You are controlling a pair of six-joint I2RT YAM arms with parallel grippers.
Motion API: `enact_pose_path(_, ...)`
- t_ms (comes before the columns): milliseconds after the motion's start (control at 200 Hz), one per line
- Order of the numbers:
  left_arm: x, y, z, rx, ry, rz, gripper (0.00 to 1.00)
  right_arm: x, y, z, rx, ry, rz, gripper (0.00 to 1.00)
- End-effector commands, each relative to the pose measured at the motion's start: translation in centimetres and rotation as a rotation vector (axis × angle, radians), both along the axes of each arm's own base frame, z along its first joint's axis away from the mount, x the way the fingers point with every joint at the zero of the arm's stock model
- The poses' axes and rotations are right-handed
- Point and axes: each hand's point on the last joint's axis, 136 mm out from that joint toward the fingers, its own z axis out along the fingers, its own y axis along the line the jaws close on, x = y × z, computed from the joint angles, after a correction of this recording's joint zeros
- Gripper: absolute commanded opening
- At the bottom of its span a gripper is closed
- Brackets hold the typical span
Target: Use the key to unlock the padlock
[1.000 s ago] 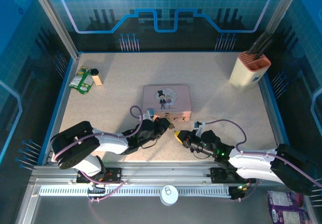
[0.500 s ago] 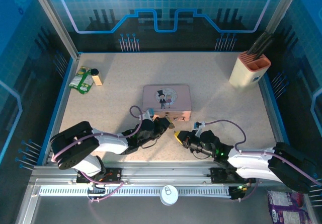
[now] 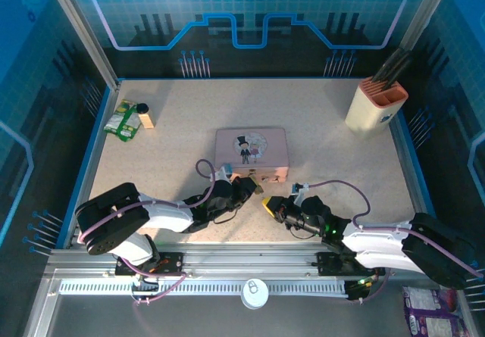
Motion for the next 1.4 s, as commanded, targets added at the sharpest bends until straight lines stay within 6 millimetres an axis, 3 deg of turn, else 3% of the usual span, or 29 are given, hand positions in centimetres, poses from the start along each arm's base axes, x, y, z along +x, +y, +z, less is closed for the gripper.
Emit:
enact_pose_path(0, -0.02, -1.35, 5.03, -0.131, -0.127, -0.026, 0.00, 0.38, -0.32, 0.14, 0.013, -0.004, -0.037, 0.00)
enact_pose_path(805, -0.15, -1.34, 5.09, -0.112, -0.141, -0.017, 0.00, 0.25, -1.04, 0.40, -0.002, 0.008, -0.083, 0.00)
enact_pose_path(1391, -0.37, -1.84, 5.36, -0.108, -0.153, -0.037, 0.00, 0.31, -0.43, 0.49, 0.034, 0.015, -0.095, 0.00)
